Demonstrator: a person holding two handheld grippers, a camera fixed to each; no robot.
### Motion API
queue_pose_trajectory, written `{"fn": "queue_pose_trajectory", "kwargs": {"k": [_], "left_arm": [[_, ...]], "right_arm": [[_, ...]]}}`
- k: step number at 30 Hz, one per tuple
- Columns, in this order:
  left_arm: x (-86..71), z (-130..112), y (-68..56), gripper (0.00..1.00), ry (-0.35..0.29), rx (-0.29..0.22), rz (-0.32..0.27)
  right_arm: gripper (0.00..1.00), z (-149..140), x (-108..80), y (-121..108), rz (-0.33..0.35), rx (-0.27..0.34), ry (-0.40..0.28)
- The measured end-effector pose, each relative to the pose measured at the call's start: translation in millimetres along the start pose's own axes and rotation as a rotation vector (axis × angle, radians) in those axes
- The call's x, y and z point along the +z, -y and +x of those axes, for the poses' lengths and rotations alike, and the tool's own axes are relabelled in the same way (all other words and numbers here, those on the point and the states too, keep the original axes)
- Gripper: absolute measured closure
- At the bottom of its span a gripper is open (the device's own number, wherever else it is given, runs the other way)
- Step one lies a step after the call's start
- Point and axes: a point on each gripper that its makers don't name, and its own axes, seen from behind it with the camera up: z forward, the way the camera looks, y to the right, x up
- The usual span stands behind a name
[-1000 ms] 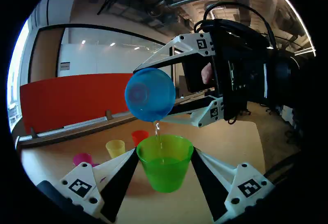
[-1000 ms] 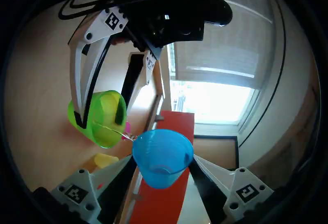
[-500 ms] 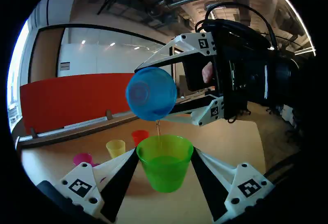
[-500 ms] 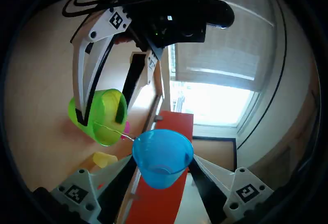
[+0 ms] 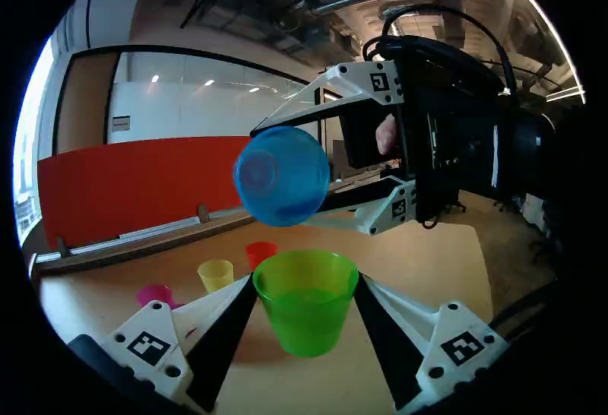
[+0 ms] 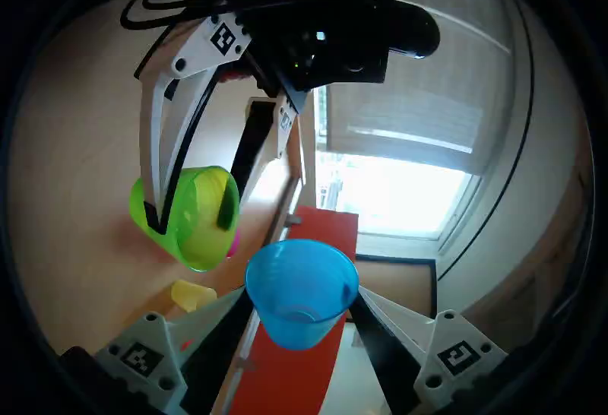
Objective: Pour water
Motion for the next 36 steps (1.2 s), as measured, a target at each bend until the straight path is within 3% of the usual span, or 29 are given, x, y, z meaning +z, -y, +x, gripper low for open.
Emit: {"fn": "queue_pose_trajectory", "kwargs": {"k": [6, 15, 36], "left_arm": [[-0.2, -0.2, 1.4, 0.12, 0.0, -0.004, 0.001], [-0.7, -4.1, 2.2, 0.12, 0.015, 0.006, 0.002], [0.5, -16.7, 10.9, 0.12, 0.054, 0.011, 0.018]], "right_arm": [[0.11, -1.8, 3.8, 1.0, 0.002, 0.038, -0.007], [0.11, -10.9, 9.4, 5.1, 0.007, 0.229, -0.02], [0.11, -32.3, 1.0, 43.4, 0.035, 0.865, 0.022]]}}
